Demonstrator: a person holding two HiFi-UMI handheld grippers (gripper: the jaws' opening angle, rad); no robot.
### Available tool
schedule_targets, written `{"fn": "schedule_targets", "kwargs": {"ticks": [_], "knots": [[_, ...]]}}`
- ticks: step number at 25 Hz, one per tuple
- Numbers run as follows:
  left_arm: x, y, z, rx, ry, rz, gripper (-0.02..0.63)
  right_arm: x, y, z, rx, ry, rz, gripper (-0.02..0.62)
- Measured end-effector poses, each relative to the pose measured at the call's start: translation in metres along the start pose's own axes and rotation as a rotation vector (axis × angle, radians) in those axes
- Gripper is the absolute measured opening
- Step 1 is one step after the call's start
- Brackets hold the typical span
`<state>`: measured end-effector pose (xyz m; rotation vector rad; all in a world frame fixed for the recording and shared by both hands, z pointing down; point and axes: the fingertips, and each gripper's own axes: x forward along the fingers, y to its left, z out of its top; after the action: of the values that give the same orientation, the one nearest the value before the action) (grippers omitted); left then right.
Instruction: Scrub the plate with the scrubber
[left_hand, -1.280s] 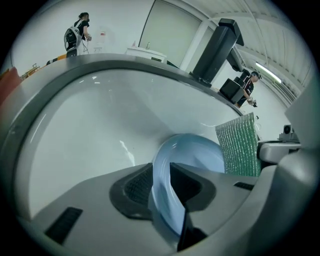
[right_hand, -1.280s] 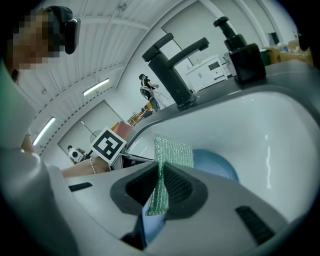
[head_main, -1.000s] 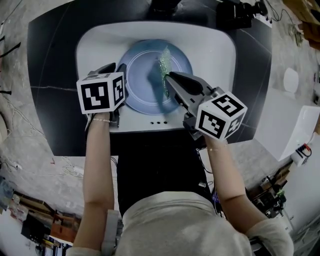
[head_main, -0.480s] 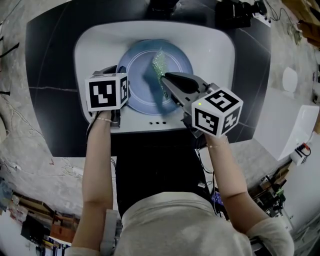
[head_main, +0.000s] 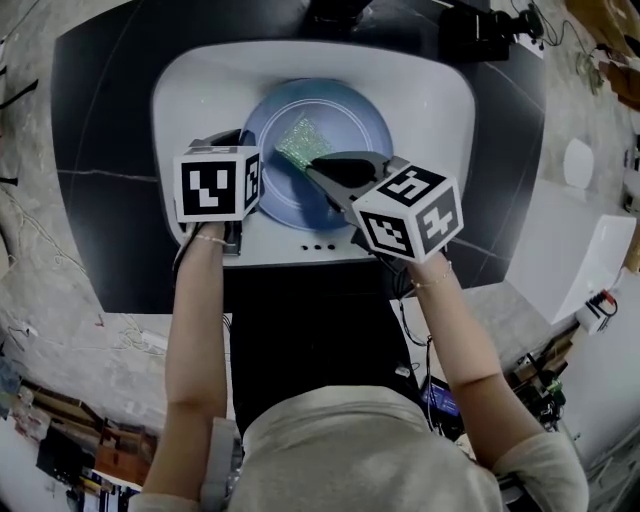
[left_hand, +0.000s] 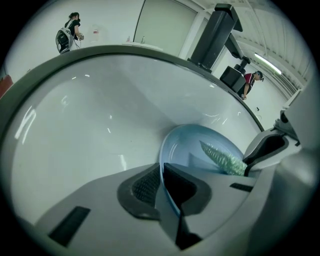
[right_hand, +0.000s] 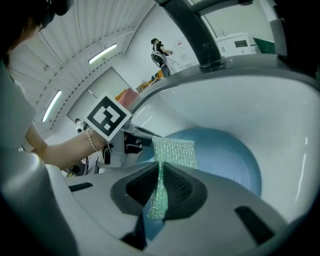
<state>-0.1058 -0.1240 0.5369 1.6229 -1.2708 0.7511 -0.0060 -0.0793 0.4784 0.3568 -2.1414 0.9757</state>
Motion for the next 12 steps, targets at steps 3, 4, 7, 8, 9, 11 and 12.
{"fn": "schedule_targets", "kwargs": {"ticks": [3, 4, 7, 8, 9, 11, 12], "knots": [[-0.002, -0.002, 0.004, -0.005, -0.015, -0.015, 0.040, 0.011, 0.003, -0.012, -0.037, 0.083, 0.002, 0.041], [-0.002, -0.002, 0.005, -0.010, -0.019, -0.020, 0.040, 0.015, 0.003, -0.016, -0.052, 0.110, 0.002, 0.041], [-0.002, -0.002, 0.005, -0.027, -0.024, -0.031, 0.038, 0.025, 0.008, -0.025, -0.091, 0.171, 0.013, 0.040], [-0.003, -0.002, 0.005, -0.033, -0.026, -0.034, 0.038, 0.028, 0.010, -0.028, -0.100, 0.185, 0.018, 0.040], [-0.003, -0.002, 0.005, -0.040, -0.028, -0.040, 0.038, 0.030, 0.012, -0.029, -0.106, 0.197, 0.022, 0.038], [-0.005, -0.003, 0.008, -0.055, -0.039, -0.056, 0.037, 0.034, 0.015, -0.031, -0.111, 0.210, 0.030, 0.038], [-0.006, -0.003, 0.009, -0.066, -0.045, -0.068, 0.037, 0.036, 0.016, -0.031, -0.112, 0.211, 0.034, 0.037]]}}
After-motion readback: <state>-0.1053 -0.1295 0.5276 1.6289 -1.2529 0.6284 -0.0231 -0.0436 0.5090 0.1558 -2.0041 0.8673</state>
